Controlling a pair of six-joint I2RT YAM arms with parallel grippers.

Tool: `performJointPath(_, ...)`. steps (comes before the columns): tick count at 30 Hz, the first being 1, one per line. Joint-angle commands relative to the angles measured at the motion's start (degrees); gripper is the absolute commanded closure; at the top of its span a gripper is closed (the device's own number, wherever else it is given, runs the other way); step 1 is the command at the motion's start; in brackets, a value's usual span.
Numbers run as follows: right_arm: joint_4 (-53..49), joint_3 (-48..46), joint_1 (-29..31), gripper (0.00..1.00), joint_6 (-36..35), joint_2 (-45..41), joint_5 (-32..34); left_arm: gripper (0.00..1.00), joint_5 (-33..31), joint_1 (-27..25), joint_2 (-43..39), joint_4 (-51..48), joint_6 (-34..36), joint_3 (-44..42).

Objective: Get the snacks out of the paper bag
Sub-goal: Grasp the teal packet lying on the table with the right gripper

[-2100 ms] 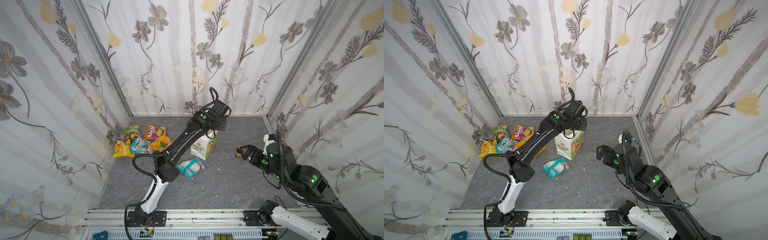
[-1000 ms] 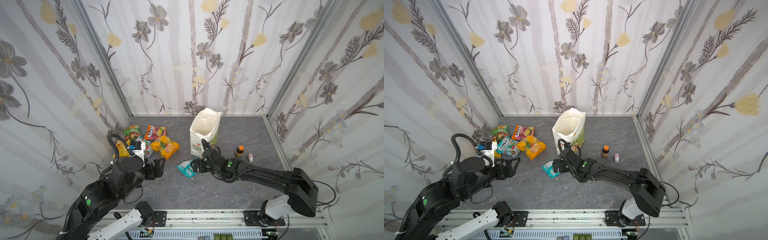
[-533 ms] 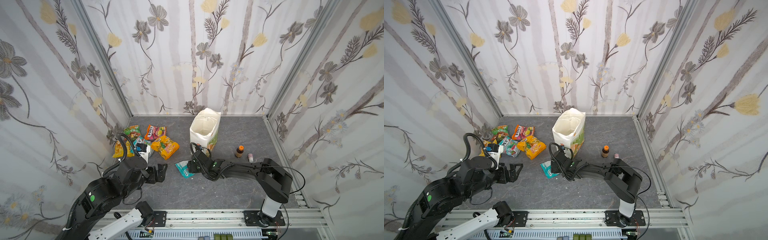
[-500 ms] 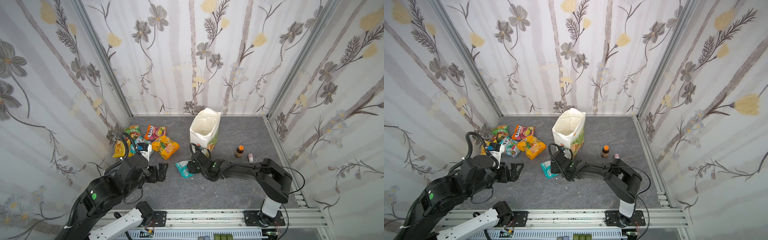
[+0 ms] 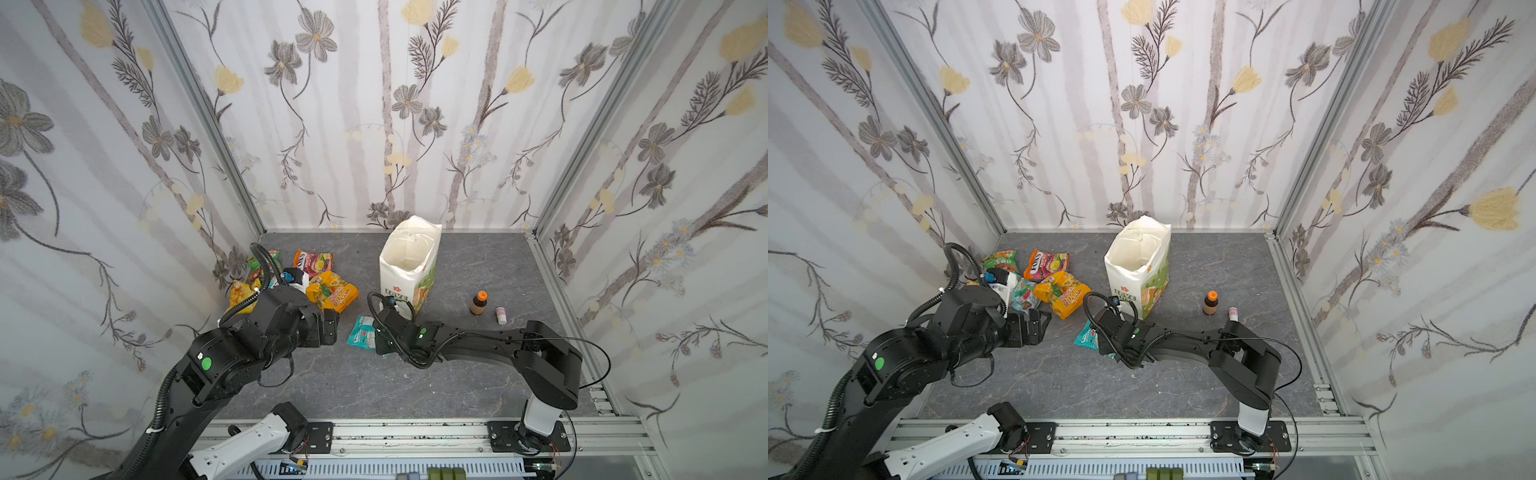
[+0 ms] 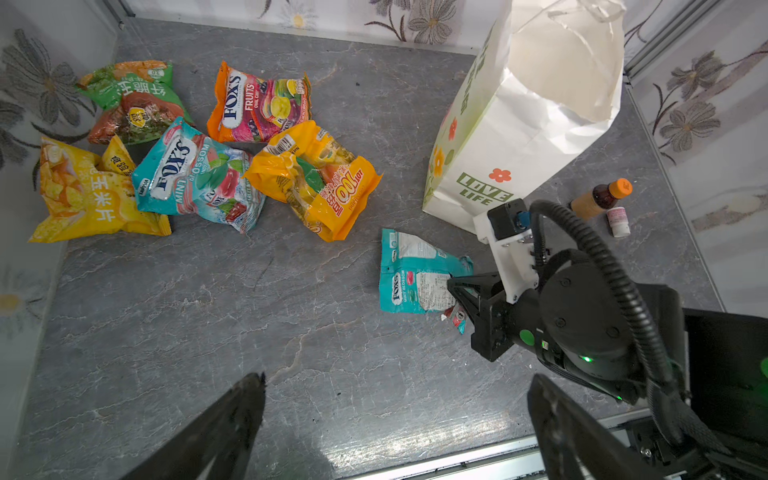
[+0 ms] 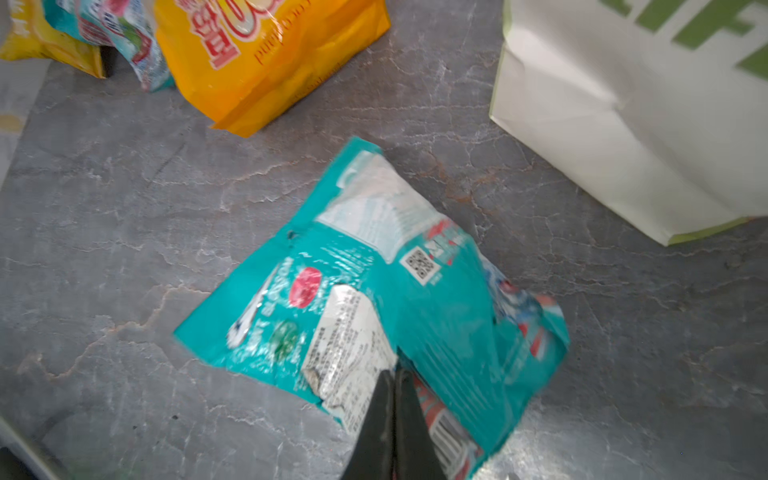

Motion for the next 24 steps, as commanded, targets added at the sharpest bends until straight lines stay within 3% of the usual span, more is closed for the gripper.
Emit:
performJointPath(1, -0.50, 3.10, 0.68, 1.00, -0.68, -1.86, 2.84, 0.00, 1.64, 2.37, 1.50, -1.81, 1.32, 1.95)
performJointPath(7, -1.43, 11.36, 1.71, 1.00, -2.84, -3.46, 6.28, 0.00, 4.85, 8.19, 2.86, -0.53, 1.52, 5.37)
performJointPath(12, -1.10, 21.39, 1.58, 1.00, -6.28, -0.37, 9.21, 0.00, 4.97, 9.48, 2.25, 2.22, 2.98, 6.46)
performJointPath(15, -7.50, 26.66, 1.23, 0.98, -4.16, 3.38, 9.11, 0.00, 5.70, 10.33, 3.32, 0.62, 3.25, 6.84)
performJointPath(17, -12.26, 26.25, 1.82, 0.81, -2.76, 4.98, 7.65, 0.00, 6.41, 10.71, 3.79, 0.26, 2.87, 6.78)
performJointPath(19, -14.27, 22.09, 2.73, 0.55, -2.10, 4.82, 5.55, 0.00, 6.60, 10.89, 2.96, 1.15, 2.79, 5.91)
performJointPath(21, -13.96, 16.71, 2.97, 0.36, -2.28, 3.61, 2.51, 0.00, 6.39, 11.15, 1.72, 1.89, 3.28, 4.59)
performJointPath(24, -14.28, 11.32, 2.62, 0.19, -3.06, 2.45, -2.41, 0.00, 7.02, 11.42, 0.73, 1.73, 4.76, 3.21)
